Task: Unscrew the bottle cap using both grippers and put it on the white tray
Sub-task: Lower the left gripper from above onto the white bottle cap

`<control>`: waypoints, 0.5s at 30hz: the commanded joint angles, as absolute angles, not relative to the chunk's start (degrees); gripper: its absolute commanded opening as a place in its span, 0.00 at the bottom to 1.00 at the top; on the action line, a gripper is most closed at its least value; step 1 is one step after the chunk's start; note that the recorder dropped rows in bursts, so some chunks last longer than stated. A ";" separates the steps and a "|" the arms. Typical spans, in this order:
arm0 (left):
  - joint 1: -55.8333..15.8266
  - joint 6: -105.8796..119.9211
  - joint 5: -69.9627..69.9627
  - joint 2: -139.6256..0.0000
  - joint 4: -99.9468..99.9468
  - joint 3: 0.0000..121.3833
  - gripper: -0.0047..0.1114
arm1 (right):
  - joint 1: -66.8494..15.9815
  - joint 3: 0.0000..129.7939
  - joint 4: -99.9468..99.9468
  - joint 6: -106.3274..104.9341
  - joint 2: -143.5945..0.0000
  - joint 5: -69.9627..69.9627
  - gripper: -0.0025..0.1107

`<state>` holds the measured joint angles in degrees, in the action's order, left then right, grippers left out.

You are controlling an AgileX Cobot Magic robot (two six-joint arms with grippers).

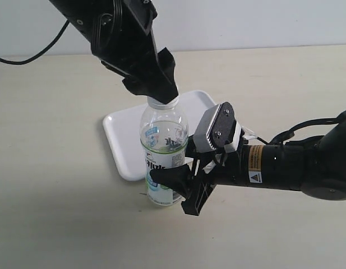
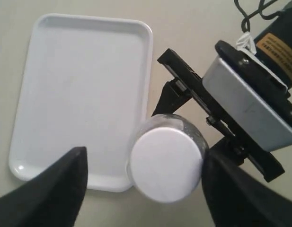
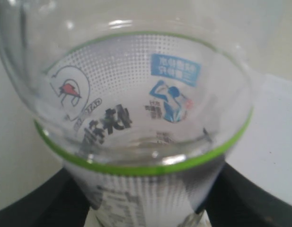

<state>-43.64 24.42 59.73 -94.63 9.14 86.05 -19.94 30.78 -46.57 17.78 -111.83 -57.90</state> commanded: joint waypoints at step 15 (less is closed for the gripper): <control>-43.91 23.54 59.55 -95.95 8.09 88.61 0.35 | -20.02 30.84 -46.46 18.10 -111.96 -56.32 0.02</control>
